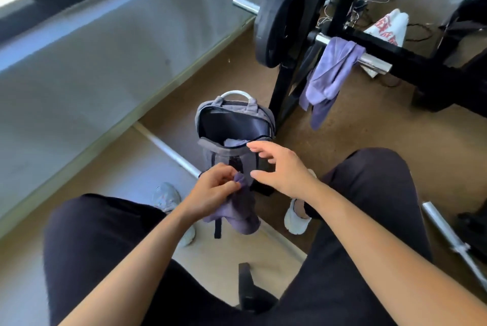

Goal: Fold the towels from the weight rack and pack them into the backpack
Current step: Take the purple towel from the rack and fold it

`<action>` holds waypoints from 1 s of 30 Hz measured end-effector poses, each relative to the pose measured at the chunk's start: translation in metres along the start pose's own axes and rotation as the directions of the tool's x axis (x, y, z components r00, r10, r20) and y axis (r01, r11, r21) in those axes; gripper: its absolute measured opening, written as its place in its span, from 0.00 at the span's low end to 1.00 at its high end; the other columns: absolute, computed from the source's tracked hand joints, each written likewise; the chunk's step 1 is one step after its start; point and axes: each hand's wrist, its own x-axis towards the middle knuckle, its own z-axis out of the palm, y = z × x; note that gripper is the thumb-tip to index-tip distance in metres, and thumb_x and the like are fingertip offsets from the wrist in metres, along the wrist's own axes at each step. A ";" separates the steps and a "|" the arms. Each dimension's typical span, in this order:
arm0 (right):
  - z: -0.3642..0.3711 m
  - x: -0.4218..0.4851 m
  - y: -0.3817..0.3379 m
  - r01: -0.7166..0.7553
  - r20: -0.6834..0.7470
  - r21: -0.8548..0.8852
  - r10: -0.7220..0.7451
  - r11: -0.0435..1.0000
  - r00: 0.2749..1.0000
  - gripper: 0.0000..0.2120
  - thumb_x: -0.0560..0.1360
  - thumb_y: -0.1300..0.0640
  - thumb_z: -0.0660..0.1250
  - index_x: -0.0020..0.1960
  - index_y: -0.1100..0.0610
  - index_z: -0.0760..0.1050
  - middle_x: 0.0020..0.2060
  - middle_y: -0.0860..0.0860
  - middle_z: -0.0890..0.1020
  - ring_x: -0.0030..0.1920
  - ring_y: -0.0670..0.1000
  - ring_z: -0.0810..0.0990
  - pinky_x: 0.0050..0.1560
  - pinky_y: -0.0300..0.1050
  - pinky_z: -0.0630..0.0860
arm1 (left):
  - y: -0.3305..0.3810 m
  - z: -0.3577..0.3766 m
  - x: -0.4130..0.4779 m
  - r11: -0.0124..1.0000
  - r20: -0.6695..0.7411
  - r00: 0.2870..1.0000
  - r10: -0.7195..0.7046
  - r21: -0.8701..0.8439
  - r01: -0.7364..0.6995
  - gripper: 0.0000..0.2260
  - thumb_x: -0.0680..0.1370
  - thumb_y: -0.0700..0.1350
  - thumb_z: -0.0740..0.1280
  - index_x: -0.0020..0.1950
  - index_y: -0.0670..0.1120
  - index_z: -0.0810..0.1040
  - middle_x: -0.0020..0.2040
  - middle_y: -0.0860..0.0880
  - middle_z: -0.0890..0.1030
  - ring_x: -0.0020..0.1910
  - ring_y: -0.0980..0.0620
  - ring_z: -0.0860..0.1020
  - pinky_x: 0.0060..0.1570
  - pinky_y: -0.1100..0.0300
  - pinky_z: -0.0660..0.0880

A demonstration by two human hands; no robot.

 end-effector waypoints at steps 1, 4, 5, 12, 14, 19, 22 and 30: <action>0.009 -0.002 -0.008 0.057 0.079 0.010 -0.057 0.998 0.995 0.30 0.74 0.60 0.73 0.73 0.48 0.71 0.67 0.40 0.76 0.64 0.36 0.72 0.60 0.22 0.66 | 0.000 0.001 -0.007 1.000 0.017 1.000 -0.016 -0.013 0.016 0.04 0.72 0.52 0.68 0.37 0.56 0.77 0.36 0.60 0.74 0.38 0.59 0.73 0.41 0.63 0.69; 0.035 -0.005 -0.014 0.080 0.228 0.048 -0.089 0.996 0.970 0.29 0.74 0.64 0.71 0.72 0.48 0.72 0.66 0.43 0.78 0.66 0.40 0.74 0.60 0.24 0.67 | 0.000 -0.001 -0.020 0.993 0.083 0.997 -0.009 -0.118 0.019 0.16 0.75 0.36 0.67 0.34 0.56 0.75 0.35 0.58 0.74 0.37 0.59 0.71 0.39 0.66 0.67; 0.040 -0.005 -0.012 0.068 0.241 0.084 -0.086 0.994 0.967 0.27 0.74 0.64 0.71 0.70 0.48 0.74 0.63 0.45 0.81 0.63 0.42 0.77 0.58 0.27 0.71 | -0.001 -0.002 -0.023 0.992 0.091 0.996 -0.008 -0.126 0.019 0.16 0.75 0.33 0.66 0.35 0.54 0.75 0.36 0.55 0.75 0.39 0.58 0.72 0.41 0.64 0.68; 0.041 -0.001 0.005 -0.042 0.424 0.128 -0.016 0.991 0.906 0.07 0.73 0.60 0.75 0.51 0.54 0.82 0.41 0.47 0.83 0.43 0.43 0.78 0.49 0.40 0.75 | -0.008 -0.007 -0.033 0.990 -0.043 0.999 0.000 -0.142 -0.006 0.03 0.72 0.33 0.67 0.42 0.39 0.79 0.36 0.51 0.77 0.39 0.55 0.74 0.41 0.60 0.70; 0.047 0.001 0.010 -0.044 0.399 0.103 -0.001 0.994 0.917 0.05 0.72 0.62 0.74 0.46 0.55 0.81 0.38 0.47 0.82 0.40 0.44 0.77 0.48 0.43 0.74 | -0.009 -0.007 -0.031 0.987 -0.134 0.990 -0.039 -0.160 0.017 0.02 0.72 0.32 0.68 0.40 0.38 0.79 0.34 0.49 0.76 0.37 0.54 0.72 0.39 0.59 0.67; 0.043 0.011 0.027 -0.072 0.073 -0.225 0.090 0.972 0.993 0.12 0.66 0.68 0.66 0.39 0.51 0.79 0.35 0.47 0.81 0.40 0.51 0.79 0.41 0.43 0.72 | -0.008 -0.015 -0.029 0.970 -0.269 0.960 -0.075 -0.243 0.007 0.02 0.67 0.39 0.67 0.34 0.44 0.77 0.32 0.48 0.73 0.36 0.52 0.70 0.38 0.56 0.64; 0.033 0.018 0.044 -0.102 -0.143 -0.276 0.064 0.956 0.988 0.13 0.66 0.70 0.64 0.37 0.53 0.79 0.37 0.50 0.79 0.41 0.57 0.78 0.39 0.45 0.70 | -0.009 -0.023 -0.028 0.953 -0.311 0.945 -0.099 -0.302 0.001 0.04 0.68 0.40 0.67 0.34 0.48 0.76 0.33 0.47 0.70 0.37 0.50 0.66 0.36 0.54 0.60; -0.020 0.024 0.046 -0.084 -0.351 -0.016 0.073 0.996 0.933 0.11 0.72 0.68 0.69 0.48 0.56 0.85 0.39 0.51 0.84 0.40 0.49 0.81 0.41 0.38 0.73 | -0.048 -0.043 -0.012 0.977 -0.453 0.874 -0.174 -0.194 0.094 0.05 0.68 0.43 0.69 0.37 0.49 0.73 0.30 0.56 0.72 0.32 0.55 0.67 0.33 0.58 0.63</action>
